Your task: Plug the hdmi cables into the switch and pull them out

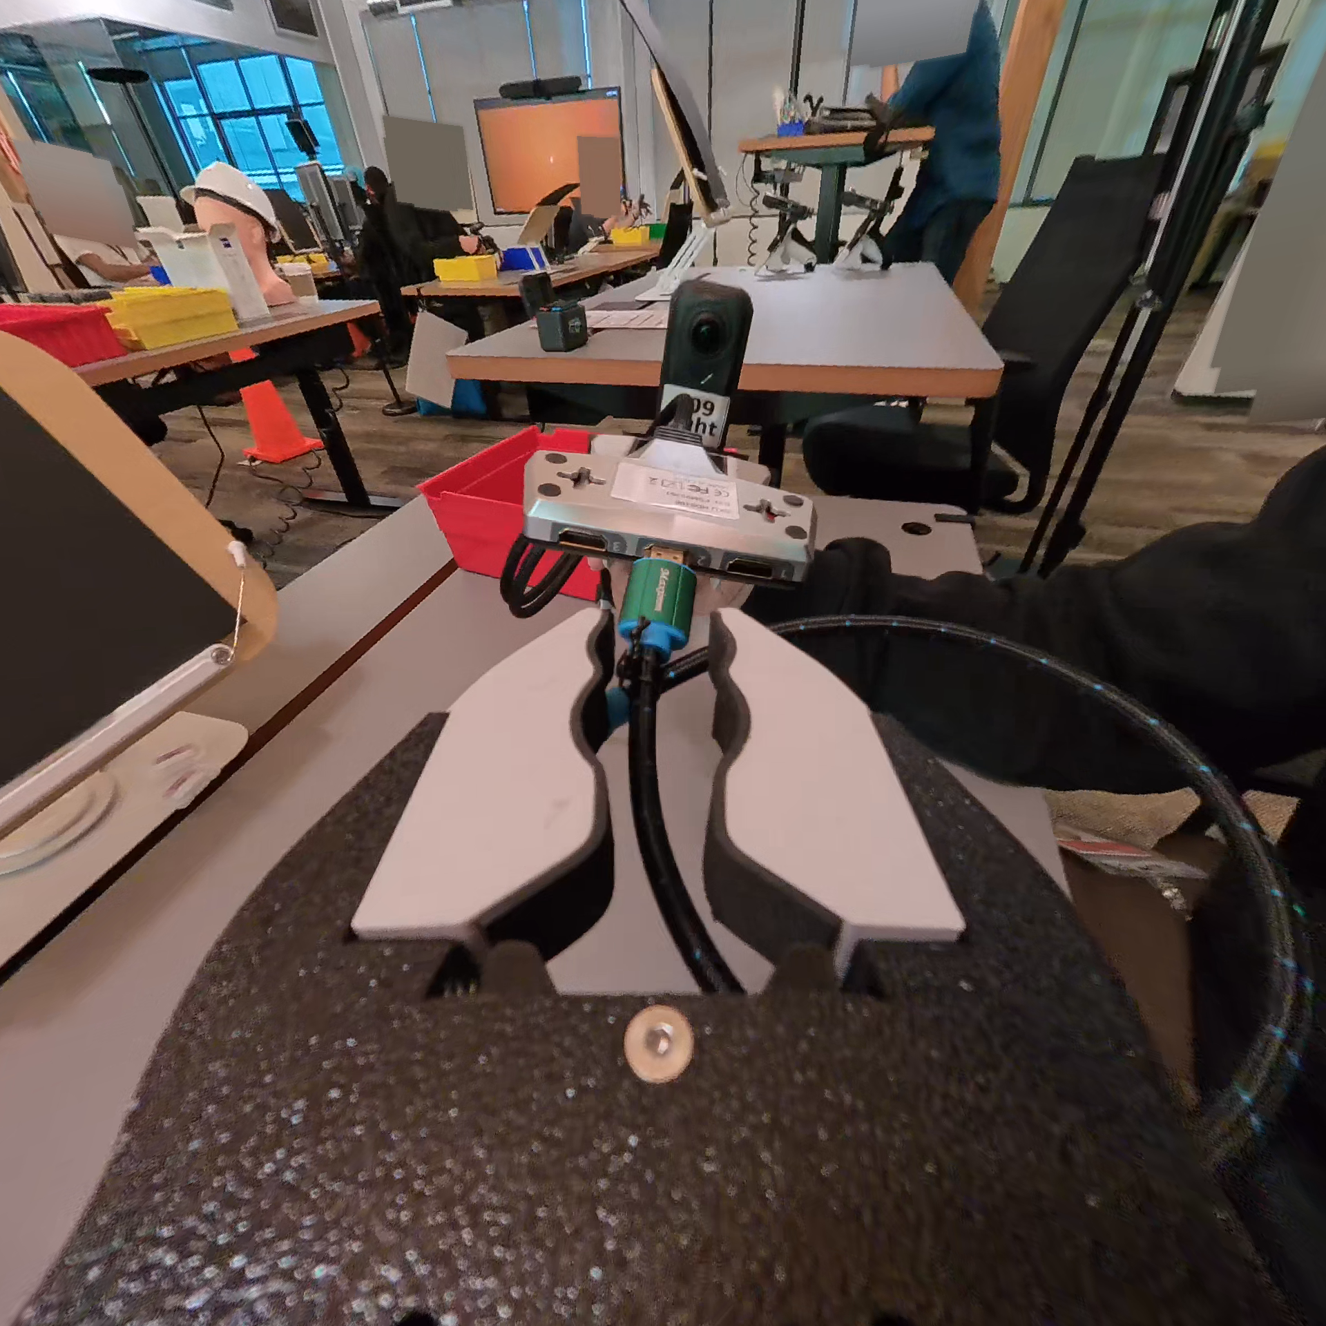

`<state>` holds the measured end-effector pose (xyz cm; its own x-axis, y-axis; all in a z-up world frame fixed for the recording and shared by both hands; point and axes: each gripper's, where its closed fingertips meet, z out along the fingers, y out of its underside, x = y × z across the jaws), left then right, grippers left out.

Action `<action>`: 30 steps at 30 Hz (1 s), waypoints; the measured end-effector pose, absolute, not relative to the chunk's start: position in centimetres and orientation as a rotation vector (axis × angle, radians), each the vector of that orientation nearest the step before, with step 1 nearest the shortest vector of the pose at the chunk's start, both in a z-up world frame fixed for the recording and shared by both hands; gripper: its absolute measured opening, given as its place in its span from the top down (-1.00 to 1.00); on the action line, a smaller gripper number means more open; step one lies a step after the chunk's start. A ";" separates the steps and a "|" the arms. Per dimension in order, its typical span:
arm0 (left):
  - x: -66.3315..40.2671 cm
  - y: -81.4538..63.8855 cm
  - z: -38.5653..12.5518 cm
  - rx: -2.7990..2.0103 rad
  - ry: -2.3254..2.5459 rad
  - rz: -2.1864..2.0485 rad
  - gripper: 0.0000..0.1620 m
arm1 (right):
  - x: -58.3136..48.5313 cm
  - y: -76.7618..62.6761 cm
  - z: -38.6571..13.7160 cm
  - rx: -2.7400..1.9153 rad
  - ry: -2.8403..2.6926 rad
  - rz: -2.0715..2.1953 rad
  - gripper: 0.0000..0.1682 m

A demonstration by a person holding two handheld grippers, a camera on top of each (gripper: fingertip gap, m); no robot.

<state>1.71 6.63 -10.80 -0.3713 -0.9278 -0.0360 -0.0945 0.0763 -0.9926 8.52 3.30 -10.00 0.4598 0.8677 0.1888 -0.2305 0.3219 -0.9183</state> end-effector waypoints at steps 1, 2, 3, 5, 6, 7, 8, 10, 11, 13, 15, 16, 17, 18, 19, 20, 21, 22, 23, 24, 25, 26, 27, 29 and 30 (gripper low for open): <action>1.5 6.9 -10.6 -1.058 1.588 -1.389 0.67 | 8.7 3.3 -9.9 -0.967 -0.780 0.838 0.56; 1.4 7.2 -10.6 -1.073 1.592 -1.372 0.64 | 8.8 3.2 -9.9 -0.954 -0.774 0.850 0.56; 1.2 7.3 -10.8 -1.081 1.609 -1.344 0.63 | 8.9 3.1 -9.8 -0.942 -0.770 0.860 0.56; 1.0 7.2 -11.4 -1.097 1.671 -1.276 0.59 | 8.7 3.2 -10.0 -0.952 -0.776 0.851 0.56; 1.0 7.1 -11.7 -1.098 1.695 -1.233 0.60 | 8.6 3.3 -10.1 -0.959 -0.782 0.844 0.56; 1.0 6.9 -11.8 -1.085 1.713 -1.194 0.62 | 8.5 3.4 -10.1 -0.960 -0.784 0.847 0.56; 1.0 6.7 -11.9 -1.068 1.725 -1.159 0.64 | 8.4 3.3 -10.2 -0.958 -0.787 0.857 0.56; 1.2 6.6 -11.9 -1.043 1.727 -1.106 0.72 | 8.2 3.3 -10.1 -0.950 -0.787 0.869 0.56; 1.2 6.6 -11.9 -1.037 1.721 -1.099 0.73 | 8.2 3.2 -10.1 -0.945 -0.786 0.872 0.56; 1.2 6.5 -11.6 -1.031 1.702 -1.107 0.79 | 8.3 3.0 -10.0 -0.938 -0.787 0.882 0.56; 1.1 6.7 -11.3 -1.025 1.681 -1.114 0.86 | 8.3 2.9 -9.9 -0.929 -0.789 0.883 0.56; 1.1 6.7 -11.3 -1.029 1.682 -1.119 0.86 | 8.3 2.9 -9.8 -0.927 -0.788 0.882 0.56; 1.1 6.7 -11.4 -1.032 1.690 -1.121 0.86 | 8.3 2.9 -9.8 -0.925 -0.789 0.886 0.56; 1.1 6.6 -11.4 -1.030 1.698 -1.115 0.86 | 8.3 2.9 -9.8 -0.921 -0.789 0.889 0.56; 1.1 6.6 -11.5 -1.025 1.703 -1.106 0.86 | 8.3 2.8 -9.8 -0.919 -0.789 0.892 0.56; 1.1 6.6 -11.5 -1.022 1.709 -1.103 0.86 | 8.3 2.8 -9.8 -0.915 -0.789 0.898 0.56; 1.2 6.5 -11.6 -1.022 1.715 -1.104 0.87 | 8.4 2.7 -9.8 -0.910 -0.786 0.906 0.56; 1.2 6.5 -11.6 -1.025 1.718 -1.099 0.87 | 8.4 2.8 -9.8 -0.909 -0.780 0.913 0.56; 1.2 6.6 -11.8 -1.030 1.725 -1.089 0.88 | 8.4 2.9 -9.8 -0.912 -0.774 0.917 0.56; 1.2 6.7 -11.9 -1.042 1.736 -1.075 0.88 | 8.3 3.0 -9.9 -0.920 -0.772 0.920 0.56; 1.2 6.8 -12.1 -1.049 1.737 -1.059 0.88 | 8.3 3.1 -10.0 -0.928 -0.768 0.919 0.56; 1.2 6.8 -12.0 -1.043 1.733 -1.052 0.89 | 8.2 3.1 -10.0 -0.926 -0.760 0.931 0.56; 1.1 6.8 -11.9 -1.038 1.722 -1.060 0.89 | 8.2 3.1 -10.0 -0.922 -0.753 0.951 0.55; 1.0 6.8 -11.3 -1.026 1.677 -1.082 0.89 | 8.1 3.3 -10.1 -0.938 -0.746 0.959 0.55; 0.9 6.9 -11.1 -1.022 1.668 -1.081 0.90 | 8.0 3.4 -10.4 -0.962 -0.757 0.950 0.55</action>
